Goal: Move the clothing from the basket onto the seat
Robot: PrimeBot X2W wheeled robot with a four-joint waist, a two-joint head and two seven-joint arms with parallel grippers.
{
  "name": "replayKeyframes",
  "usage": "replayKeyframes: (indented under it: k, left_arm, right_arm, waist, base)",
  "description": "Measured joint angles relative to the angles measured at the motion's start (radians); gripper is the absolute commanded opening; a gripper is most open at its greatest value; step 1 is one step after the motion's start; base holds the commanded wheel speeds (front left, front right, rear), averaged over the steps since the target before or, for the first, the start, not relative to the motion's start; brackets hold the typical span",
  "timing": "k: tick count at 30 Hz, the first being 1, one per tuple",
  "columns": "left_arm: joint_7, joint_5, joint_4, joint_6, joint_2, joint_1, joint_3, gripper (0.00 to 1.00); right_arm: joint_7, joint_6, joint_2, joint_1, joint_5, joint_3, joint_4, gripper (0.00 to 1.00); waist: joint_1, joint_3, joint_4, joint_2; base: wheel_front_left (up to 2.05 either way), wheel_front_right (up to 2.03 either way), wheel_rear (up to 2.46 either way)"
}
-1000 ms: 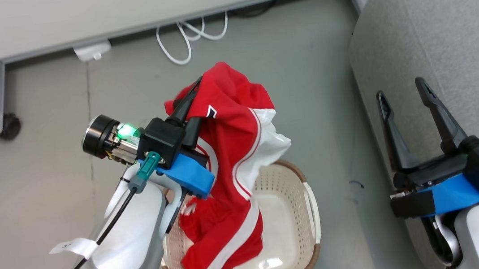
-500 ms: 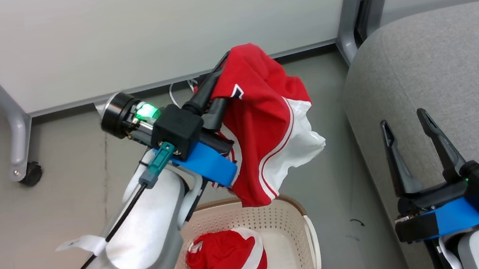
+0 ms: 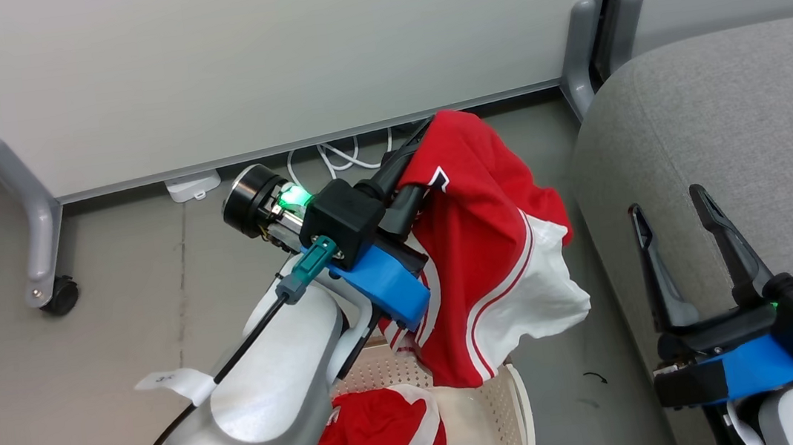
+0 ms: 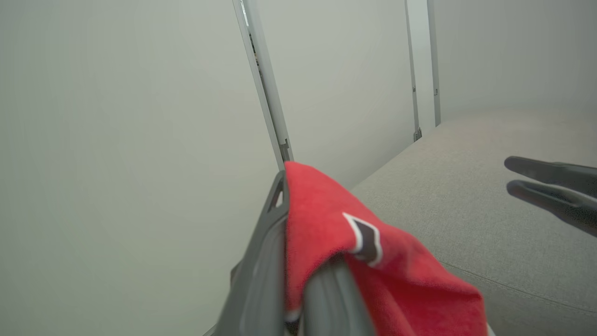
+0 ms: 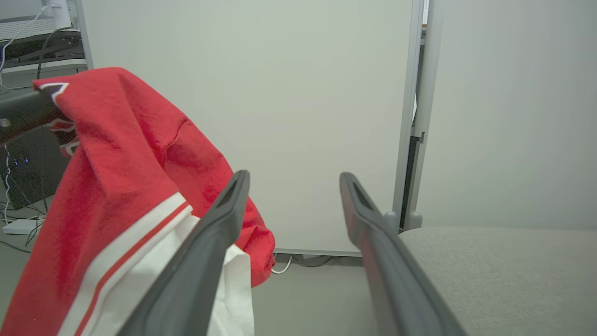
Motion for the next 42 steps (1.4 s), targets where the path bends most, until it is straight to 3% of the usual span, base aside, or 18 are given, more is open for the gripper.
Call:
replayKeyframes:
  k: [17,27,42]
  left_arm:
    - [0.0,-0.067,0.05,0.0,0.002,-0.04,-0.069,0.0]
    - [0.0,-0.091,0.064,0.0,-0.006,-0.054,-0.093,0.0]
    - [0.0,-0.117,0.071,0.0,-0.02,-0.077,-0.133,0.0]
  right_arm:
    - [0.0,0.0,0.0,-0.085,-0.046,0.154,-0.029,1.0]
    - [-0.001,0.0,-0.018,-0.197,-0.101,0.273,0.13,1.0]
    - [-0.001,0.0,-0.005,-0.331,-0.141,0.303,0.399,1.0]
  waist:
    - [0.0001,0.022,0.016,0.0]
    - [0.0002,0.04,0.026,0.0]
    - [0.0002,0.064,0.049,0.0]
  base:
    - [0.0,0.0,0.0]
    - [0.0,0.0,0.0]
    - [0.0,0.0,0.0]
